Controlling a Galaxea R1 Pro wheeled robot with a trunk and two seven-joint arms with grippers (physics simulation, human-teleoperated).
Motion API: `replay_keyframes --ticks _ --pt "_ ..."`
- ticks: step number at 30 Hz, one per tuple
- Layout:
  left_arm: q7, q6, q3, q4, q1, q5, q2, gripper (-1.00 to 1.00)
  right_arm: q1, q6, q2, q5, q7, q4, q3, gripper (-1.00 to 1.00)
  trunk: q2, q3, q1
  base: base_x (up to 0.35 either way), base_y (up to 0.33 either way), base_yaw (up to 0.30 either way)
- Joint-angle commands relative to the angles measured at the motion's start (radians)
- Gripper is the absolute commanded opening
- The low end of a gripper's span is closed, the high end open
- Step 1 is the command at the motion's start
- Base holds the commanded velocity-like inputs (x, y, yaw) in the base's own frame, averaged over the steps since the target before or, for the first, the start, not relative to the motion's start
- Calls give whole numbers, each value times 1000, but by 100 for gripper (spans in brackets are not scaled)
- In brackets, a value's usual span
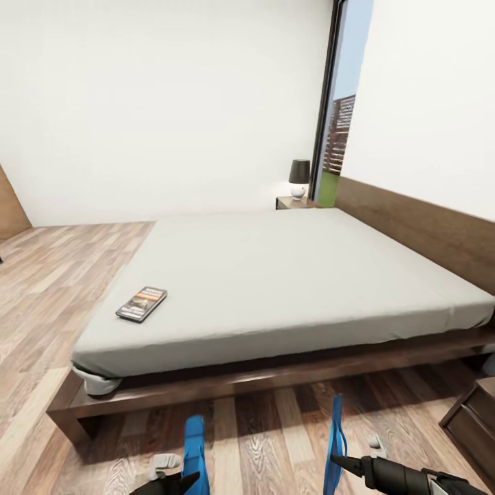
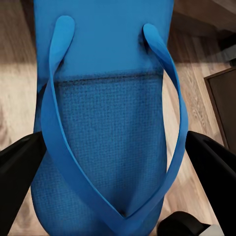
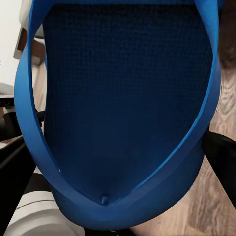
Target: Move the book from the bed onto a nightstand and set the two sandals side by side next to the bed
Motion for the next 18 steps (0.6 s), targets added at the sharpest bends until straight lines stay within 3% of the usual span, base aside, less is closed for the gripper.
replay_keyframes --ticks 1,18 --pt "-3 1 0 1 -1 5 0 -100 0 6 0 -10 3 0 9 -100 0 -1 0 0 0 212" --pt "-3 1 0 1 0 5 -1 -100 0 6 0 -10 3 0 8 -100 0 -1 0 0 0 212"
